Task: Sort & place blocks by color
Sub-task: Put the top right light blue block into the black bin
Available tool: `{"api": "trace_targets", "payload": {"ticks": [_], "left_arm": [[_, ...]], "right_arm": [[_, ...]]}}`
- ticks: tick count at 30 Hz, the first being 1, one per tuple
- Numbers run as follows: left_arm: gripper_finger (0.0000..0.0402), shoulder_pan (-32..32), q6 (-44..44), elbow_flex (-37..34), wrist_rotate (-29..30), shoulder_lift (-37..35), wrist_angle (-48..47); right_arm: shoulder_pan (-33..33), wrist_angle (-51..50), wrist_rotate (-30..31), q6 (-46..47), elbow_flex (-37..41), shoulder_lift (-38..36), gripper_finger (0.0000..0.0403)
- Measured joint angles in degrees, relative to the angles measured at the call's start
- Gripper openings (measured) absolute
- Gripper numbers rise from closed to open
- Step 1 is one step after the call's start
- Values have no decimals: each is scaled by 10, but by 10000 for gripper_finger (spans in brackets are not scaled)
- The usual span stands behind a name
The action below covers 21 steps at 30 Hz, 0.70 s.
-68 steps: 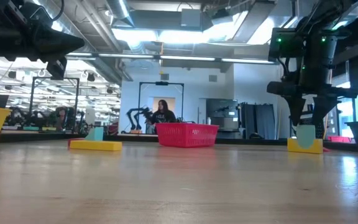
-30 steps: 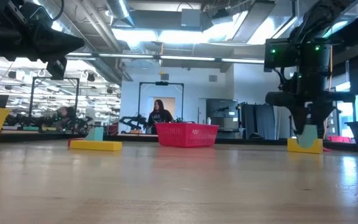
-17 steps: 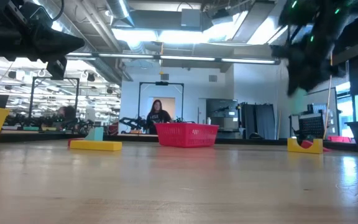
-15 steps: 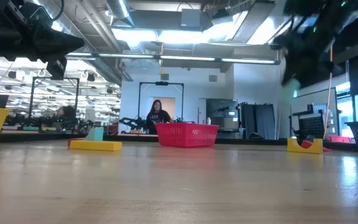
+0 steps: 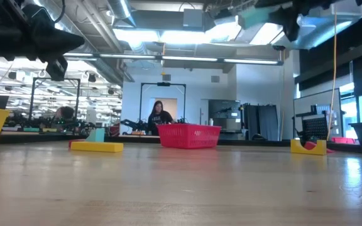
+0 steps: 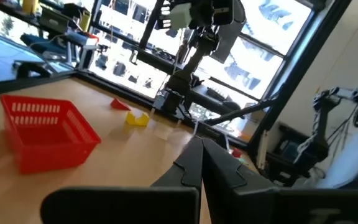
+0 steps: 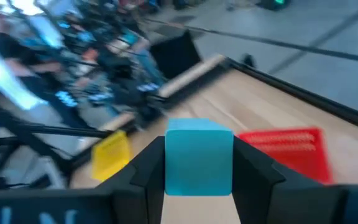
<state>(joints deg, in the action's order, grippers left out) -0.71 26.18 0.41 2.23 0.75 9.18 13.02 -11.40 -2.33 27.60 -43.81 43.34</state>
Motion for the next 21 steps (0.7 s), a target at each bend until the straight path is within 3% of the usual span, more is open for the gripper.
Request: {"api": "trace_targets", "payload": {"ticks": [5, 12, 21], "left_arm": [[0, 0, 51, 0, 36, 0, 52], [0, 0, 51, 17, 72, 19, 116], [0, 0, -64, 178, 78, 220, 92]], "right_arm": [[0, 9, -4, 7, 0, 2, 136], [0, 10, -4, 20, 0, 2, 136], [0, 10, -4, -1, 0, 2, 136]]}}
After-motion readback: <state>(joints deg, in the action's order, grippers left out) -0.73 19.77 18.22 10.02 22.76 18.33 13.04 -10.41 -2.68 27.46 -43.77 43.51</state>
